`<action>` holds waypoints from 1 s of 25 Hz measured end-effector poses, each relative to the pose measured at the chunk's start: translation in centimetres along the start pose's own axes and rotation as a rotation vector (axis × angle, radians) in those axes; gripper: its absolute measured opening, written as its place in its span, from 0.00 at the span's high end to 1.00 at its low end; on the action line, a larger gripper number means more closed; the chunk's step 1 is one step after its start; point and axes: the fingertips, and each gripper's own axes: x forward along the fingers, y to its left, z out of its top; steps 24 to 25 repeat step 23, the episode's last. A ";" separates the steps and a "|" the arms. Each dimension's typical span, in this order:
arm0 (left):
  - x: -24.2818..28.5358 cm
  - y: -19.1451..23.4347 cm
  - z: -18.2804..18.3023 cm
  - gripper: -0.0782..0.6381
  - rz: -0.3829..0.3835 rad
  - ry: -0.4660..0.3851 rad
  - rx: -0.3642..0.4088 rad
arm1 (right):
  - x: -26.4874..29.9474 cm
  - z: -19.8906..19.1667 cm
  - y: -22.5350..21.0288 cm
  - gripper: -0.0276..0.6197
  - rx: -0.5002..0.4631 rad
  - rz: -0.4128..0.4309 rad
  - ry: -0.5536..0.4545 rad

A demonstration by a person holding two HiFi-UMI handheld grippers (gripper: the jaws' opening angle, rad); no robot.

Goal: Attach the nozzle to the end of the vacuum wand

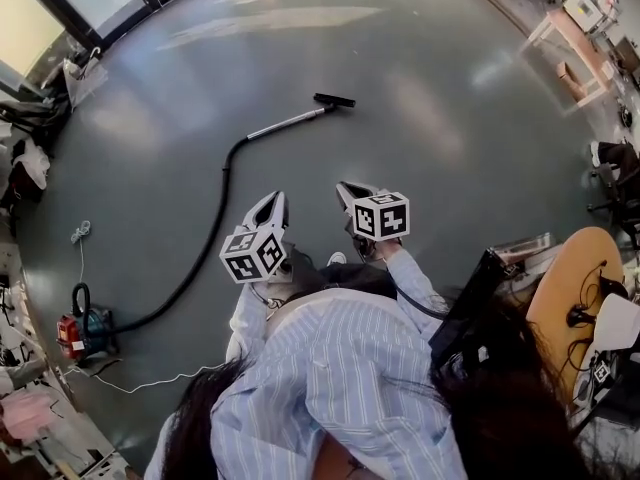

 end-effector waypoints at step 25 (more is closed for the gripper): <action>1.0 -1.7 1.0 0.88 -0.045 -0.016 0.035 | -0.5 1.1 -0.9 0.95 -0.022 -0.017 -0.014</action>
